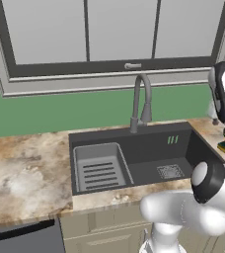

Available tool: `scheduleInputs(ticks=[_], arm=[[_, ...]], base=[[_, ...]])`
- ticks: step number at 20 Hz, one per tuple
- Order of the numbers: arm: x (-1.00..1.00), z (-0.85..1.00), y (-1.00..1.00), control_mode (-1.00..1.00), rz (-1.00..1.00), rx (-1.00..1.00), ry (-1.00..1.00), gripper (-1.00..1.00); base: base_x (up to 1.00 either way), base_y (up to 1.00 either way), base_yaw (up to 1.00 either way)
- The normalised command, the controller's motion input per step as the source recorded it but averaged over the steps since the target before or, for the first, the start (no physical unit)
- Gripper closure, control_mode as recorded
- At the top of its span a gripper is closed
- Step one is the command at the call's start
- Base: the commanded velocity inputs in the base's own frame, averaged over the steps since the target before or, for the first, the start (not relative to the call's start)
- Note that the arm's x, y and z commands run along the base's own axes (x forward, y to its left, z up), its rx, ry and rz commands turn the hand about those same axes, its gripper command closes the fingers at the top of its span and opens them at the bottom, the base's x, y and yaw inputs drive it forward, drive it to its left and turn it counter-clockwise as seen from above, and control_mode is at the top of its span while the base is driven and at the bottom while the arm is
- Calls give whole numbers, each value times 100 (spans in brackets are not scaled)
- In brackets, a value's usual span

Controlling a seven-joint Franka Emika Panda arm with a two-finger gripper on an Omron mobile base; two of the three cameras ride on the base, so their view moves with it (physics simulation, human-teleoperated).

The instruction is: Pick the pan and sponge and place them into the sink. Then turn on the water.

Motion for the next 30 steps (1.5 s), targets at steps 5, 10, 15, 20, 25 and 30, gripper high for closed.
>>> scheduleInputs(ticks=[5, 10, 15, 20, 25, 30], arm=[[19, -9, -44, -100, -7, -1, 8, -100], [16, -6, -49, -100, 0, 0, 7, -100], [12, -7, -46, -100, 1, 0, 6, -100], [8, -10, -43, -100, 4, 0, 2, -100], [9, -13, -40, -100, 8, 0, 0, -100], [7, -16, -36, -100, 9, 0, 2, -100]], base=[[0, 0, 0], [0, 0, 0], [0, 0, 0], [0, 0, 0], [0, 0, 0], [0, 0, 0]])
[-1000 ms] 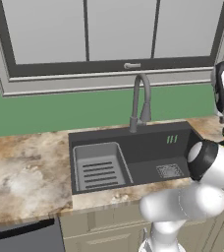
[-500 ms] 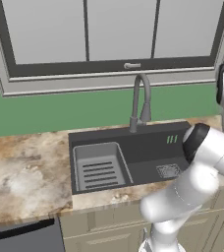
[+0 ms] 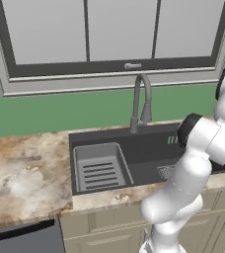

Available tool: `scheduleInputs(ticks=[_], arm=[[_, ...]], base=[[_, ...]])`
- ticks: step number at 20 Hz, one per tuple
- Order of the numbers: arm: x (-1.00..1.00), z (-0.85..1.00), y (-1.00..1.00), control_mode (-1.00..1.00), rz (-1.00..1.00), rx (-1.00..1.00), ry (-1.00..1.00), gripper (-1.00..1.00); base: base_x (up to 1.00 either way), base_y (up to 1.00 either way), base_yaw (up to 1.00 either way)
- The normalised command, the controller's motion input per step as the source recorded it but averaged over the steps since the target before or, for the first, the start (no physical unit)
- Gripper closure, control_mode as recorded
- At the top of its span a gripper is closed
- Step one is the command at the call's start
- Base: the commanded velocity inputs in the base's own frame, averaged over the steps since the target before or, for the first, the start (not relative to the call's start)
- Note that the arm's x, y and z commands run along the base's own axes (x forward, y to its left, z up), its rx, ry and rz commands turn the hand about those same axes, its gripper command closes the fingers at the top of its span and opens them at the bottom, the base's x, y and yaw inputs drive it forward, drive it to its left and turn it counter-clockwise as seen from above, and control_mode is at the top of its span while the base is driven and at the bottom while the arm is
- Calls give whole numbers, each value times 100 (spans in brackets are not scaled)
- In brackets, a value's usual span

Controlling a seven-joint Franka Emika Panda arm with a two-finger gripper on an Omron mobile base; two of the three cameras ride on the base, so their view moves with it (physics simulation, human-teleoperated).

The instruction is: Pick the pan and sponge and place them into the sink. Then turn on the water.

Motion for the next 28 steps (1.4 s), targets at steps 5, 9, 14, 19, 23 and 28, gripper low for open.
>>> scheduleInputs(ticks=[5, 9, 14, 19, 23, 28], arm=[[8, -15, -36, -100, 9, 0, 3, -100], [4, -14, -40, -100, 8, 0, 3, -100], [3, -13, -42, -100, 6, 0, 1, -100], [4, -22, -42, -100, 4, 9, -1, -100], [1, -29, -42, -100, 3, 15, -3, -100], [6, -25, -34, -100, 3, 10, -1, -100]], base=[[0, 0, 0], [0, 0, 0], [0, 0, 0], [0, 0, 0], [0, 0, 0], [0, 0, 0]])
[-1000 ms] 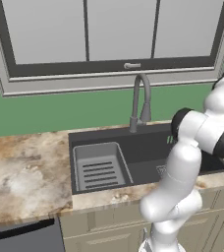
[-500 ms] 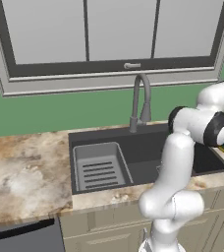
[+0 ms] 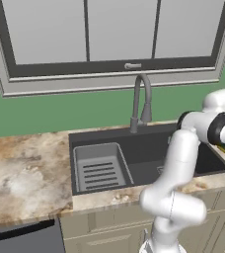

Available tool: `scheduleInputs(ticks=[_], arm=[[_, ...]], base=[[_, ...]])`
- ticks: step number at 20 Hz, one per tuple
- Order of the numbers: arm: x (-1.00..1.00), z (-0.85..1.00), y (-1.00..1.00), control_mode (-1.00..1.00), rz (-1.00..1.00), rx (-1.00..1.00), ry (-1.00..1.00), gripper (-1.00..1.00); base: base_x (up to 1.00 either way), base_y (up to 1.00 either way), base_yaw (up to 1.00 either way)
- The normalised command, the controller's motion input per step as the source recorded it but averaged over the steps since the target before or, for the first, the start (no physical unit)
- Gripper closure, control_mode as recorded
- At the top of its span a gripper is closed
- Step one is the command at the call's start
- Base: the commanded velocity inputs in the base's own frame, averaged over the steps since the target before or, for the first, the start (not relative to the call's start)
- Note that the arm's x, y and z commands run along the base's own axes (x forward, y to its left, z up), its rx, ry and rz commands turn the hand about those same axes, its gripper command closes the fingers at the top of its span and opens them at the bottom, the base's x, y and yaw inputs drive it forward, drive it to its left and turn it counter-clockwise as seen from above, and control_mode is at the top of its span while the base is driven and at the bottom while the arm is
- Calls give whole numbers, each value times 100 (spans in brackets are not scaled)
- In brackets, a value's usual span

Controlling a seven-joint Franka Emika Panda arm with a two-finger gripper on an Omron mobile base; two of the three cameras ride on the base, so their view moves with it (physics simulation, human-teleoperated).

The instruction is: Pick the pan and sponge and place them into the sink. Then turn on the water.

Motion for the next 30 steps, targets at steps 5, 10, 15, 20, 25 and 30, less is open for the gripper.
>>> scheduleInputs(ticks=[5, 10, 15, 20, 25, 30], arm=[[9, -19, -25, -100, 3, 4, 0, -100], [9, -17, -25, -100, 4, 2, -2, -100], [1, -23, -19, -100, 2, 0, -5, -100], [1, -25, -18, -100, 0, -2, -5, -100], [11, -16, -14, -100, 0, -1, -1, -100], [18, -14, -9, -100, 0, -2, 1, -100]], base=[[0, 0, 0], [0, 0, 0], [0, 0, 0], [0, 0, 0], [0, 0, 0], [0, 0, 0]])
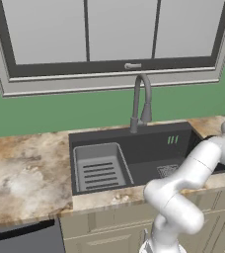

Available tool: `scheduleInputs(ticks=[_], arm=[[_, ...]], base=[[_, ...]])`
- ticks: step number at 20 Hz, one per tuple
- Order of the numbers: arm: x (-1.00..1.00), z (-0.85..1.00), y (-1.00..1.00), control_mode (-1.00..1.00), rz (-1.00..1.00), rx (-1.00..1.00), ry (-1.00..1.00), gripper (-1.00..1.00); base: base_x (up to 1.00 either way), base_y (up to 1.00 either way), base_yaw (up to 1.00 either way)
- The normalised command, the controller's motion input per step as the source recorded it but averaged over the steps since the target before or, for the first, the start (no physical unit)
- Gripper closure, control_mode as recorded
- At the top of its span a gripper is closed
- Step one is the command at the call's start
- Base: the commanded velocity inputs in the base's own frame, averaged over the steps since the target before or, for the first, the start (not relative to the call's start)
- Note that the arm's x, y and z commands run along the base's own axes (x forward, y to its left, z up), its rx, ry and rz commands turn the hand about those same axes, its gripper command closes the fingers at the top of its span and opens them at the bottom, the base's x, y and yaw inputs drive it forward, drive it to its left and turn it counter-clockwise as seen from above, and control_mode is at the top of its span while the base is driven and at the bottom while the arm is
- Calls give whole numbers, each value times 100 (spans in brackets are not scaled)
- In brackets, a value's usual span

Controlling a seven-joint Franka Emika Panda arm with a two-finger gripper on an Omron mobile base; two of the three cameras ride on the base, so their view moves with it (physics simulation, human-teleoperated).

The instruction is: Pick the pan and sponge and place them into the sink. Then turn on the water.

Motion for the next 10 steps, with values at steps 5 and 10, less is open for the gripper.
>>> scheduleInputs(ticks=[5, 10], arm=[[9, -21, -6, -100, 0, -4, 0, -100], [4, -23, -7, -100, 0, -4, 0, -100]], base=[[0, 0, 0], [0, 0, 0]])
